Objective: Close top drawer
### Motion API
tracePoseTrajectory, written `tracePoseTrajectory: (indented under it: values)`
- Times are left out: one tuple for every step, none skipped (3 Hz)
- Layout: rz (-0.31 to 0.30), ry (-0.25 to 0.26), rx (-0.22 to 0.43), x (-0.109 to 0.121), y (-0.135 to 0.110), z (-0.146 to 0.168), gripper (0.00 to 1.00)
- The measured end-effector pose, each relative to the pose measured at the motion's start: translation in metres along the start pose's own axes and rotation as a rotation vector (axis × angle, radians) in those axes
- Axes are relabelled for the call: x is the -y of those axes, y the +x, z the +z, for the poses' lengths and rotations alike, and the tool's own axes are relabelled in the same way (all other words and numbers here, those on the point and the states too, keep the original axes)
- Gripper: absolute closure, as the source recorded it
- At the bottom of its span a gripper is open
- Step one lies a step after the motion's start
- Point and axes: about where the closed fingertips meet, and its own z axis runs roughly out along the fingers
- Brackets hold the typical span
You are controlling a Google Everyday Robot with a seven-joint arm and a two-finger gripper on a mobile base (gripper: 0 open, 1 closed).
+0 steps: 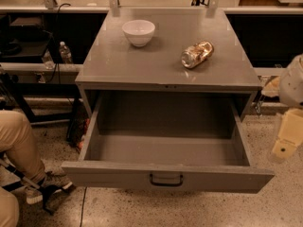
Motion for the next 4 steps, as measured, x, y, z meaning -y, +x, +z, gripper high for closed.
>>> tracePoseTrajectory:
  values:
    - [0.105,-0.042,-0.009,-0.020,0.028,0.028,0.00]
    - [0.204,-0.071,-0.037,-0.040,0.051,0.058,0.00]
    - [0.204,-0.071,-0.037,-0.040,0.051,0.058,0.00]
    - [0.234,-0.074,-0.034,-0.050,0.051,0.076,0.14]
